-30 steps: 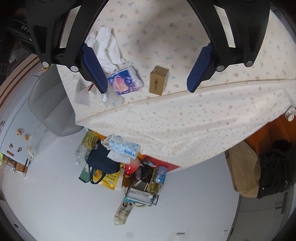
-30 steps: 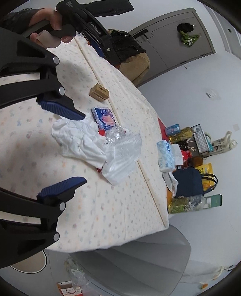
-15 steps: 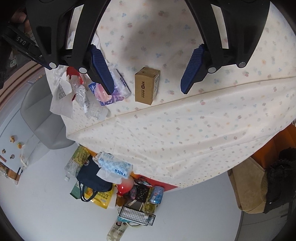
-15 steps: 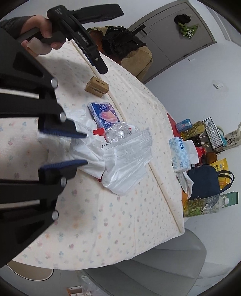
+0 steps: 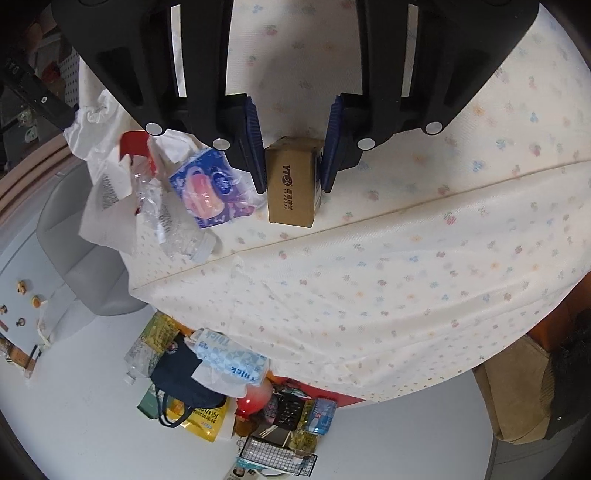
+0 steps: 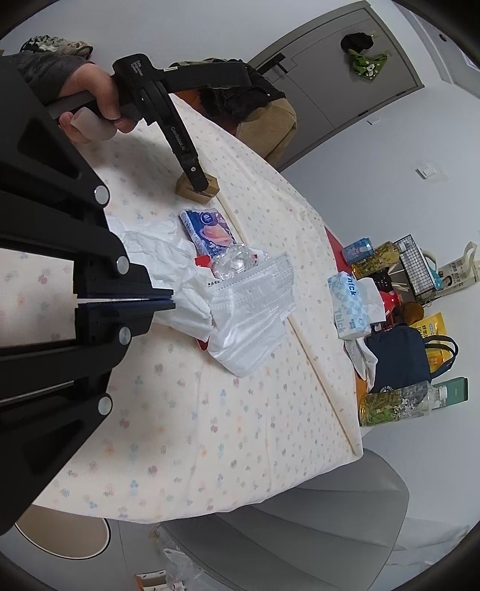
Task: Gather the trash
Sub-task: 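Carry the cardboard box to the bin and open the left gripper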
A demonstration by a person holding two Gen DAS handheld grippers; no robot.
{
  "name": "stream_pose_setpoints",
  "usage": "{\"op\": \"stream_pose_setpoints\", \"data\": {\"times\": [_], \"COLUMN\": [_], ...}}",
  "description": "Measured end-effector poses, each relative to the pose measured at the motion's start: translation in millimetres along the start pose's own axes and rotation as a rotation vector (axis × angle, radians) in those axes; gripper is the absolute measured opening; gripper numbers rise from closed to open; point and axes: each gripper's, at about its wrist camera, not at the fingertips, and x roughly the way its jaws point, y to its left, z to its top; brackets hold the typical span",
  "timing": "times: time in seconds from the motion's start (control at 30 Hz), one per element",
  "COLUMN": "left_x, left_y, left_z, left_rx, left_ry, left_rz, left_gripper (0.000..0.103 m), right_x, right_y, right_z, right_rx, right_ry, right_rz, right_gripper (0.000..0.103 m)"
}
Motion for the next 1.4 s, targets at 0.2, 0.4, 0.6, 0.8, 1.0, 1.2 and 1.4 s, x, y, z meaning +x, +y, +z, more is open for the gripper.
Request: {"op": "stream_pose_setpoints", "data": {"times": [0.2, 0.4, 0.6, 0.8, 1.0, 1.2, 1.4], "left_x": [-33, -51, -57, -59, -56, -48, -38], "left_y": [-13, -41, -82, -131, -175, -211, -251], "left_z": [5, 4, -1, -11, -19, -29, -40], "left_rx": [0.015, 0.049, 0.111, 0.177, 0.235, 0.28, 0.335], "left_ry": [-0.06, -0.087, -0.088, -0.077, -0.064, -0.04, -0.011], "left_rz": [-0.042, -0.11, -0.172, -0.237, -0.288, -0.316, -0.347], "left_gripper": [0.029, 0.029, 0.029, 0.029, 0.029, 0.029, 0.029], "right_x": [-26, -46, -70, -98, -122, -144, -162], "right_y": [-5, -17, -36, -63, -90, -124, -156], "right_z": [0, -1, -1, -6, -10, -17, -25], "right_rx": [0.012, 0.025, 0.052, 0.088, 0.124, 0.173, 0.223], "right_ry": [-0.048, -0.08, -0.125, -0.166, -0.206, -0.237, -0.261], "right_rz": [0.016, 0.013, -0.006, -0.034, -0.072, -0.107, -0.141], "right_gripper": [0.002, 0.002, 0.002, 0.002, 0.002, 0.002, 0.002]}}
